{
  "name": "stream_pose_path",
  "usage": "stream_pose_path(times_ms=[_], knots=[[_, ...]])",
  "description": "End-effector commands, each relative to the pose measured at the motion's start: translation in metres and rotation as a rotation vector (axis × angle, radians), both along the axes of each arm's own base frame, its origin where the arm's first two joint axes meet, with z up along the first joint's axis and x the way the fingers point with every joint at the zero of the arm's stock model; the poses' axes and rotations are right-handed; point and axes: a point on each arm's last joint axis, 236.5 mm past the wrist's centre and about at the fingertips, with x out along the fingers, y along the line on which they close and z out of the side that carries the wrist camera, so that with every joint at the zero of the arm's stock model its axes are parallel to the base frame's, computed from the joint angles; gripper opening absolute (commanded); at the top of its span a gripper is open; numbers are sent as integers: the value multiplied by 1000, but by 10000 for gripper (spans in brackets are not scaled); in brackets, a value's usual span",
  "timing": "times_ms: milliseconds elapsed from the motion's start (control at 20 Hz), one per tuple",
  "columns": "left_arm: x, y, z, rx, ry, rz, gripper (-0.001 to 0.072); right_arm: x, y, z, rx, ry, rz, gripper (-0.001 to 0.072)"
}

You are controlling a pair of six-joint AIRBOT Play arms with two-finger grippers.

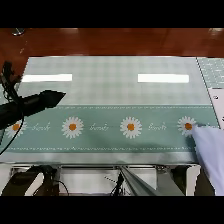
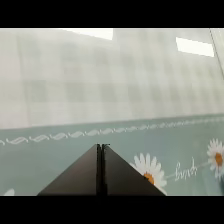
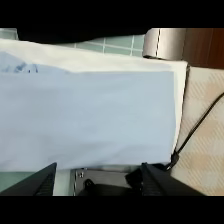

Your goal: Fold the shirts.

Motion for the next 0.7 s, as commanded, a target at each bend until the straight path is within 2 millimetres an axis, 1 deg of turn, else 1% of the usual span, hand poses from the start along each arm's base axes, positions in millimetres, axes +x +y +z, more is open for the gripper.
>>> stream_pose_path(times_ms=[0,50,100,150,200,250,300,350,400,450,500,550,600,650], knots=[[23,5,2,-23,10,57,24,27,-28,17,-145,-58,94,607],[30,5,7,-23,10,53,24,54,-36,26,-202,-134,161,537],[39,4,17,-23,-1,44,24,86,-40,34,-234,-228,241,392],[47,1,30,-22,-15,26,24,126,-35,43,-245,-347,344,191],[56,-4,49,-22,-33,-3,24,177,-21,56,-238,-505,474,23],[63,-11,68,-21,-53,-41,24,226,-3,74,-218,-681,569,23],[73,-19,91,-16,-88,-79,23,269,22,90,-182,-829,655,23],[83,-29,112,-17,-128,-107,22,308,56,104,-147,-943,771,22],[90,-44,131,-17,-166,-142,21,338,95,106,-123,-986,907,23],[95,-59,140,-8,-187,-177,21,363,143,96,-99,-972,1070,23],[95,-72,139,15,-178,-208,21,377,189,74,-62,-909,1219,23],[93,-80,127,62,-148,-225,21,382,233,38,-28,-780,1381,23],[89,-79,104,145,-98,-230,21,377,256,-7,-5,-591,1497,23],[86,-71,77,241,-34,-216,21,371,258,-57,9,-371,1519,23]])
